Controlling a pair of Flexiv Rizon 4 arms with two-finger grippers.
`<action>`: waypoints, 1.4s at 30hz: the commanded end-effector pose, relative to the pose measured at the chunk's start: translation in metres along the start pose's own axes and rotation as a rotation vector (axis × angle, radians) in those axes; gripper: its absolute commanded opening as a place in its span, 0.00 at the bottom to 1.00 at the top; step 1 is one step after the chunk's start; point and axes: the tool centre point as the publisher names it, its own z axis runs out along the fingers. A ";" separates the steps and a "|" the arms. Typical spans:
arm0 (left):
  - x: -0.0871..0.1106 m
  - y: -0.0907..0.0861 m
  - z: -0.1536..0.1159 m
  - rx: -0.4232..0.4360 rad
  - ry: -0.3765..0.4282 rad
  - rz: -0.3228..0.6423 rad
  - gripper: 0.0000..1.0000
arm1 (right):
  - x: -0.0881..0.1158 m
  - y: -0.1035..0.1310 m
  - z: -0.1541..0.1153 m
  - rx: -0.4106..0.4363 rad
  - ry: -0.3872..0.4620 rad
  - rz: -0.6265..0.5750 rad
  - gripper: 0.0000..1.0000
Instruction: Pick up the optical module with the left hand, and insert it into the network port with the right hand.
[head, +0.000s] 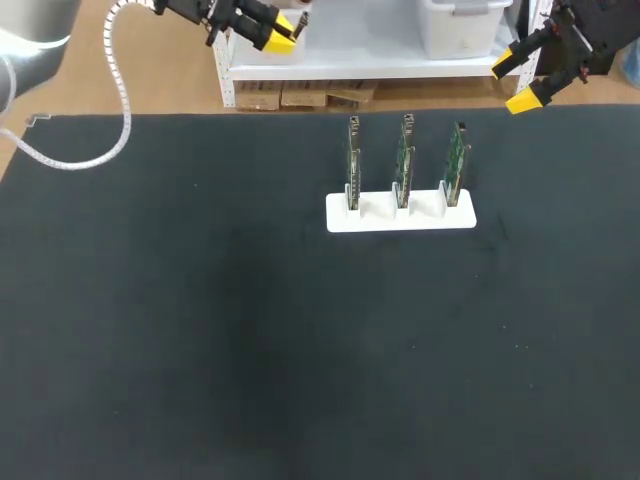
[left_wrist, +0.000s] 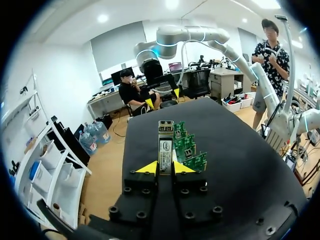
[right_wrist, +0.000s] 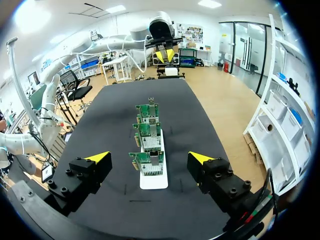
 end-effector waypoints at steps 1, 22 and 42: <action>0.002 0.020 -0.001 0.117 -0.001 0.000 0.00 | 0.000 0.002 0.000 0.005 0.000 0.000 1.00; -0.047 0.061 -0.001 -0.146 -0.212 0.123 0.00 | 0.000 0.002 0.000 0.005 0.000 0.000 1.00; -0.051 0.054 0.063 -0.055 -0.442 -0.017 0.00 | 0.000 0.002 0.000 0.005 0.000 0.000 1.00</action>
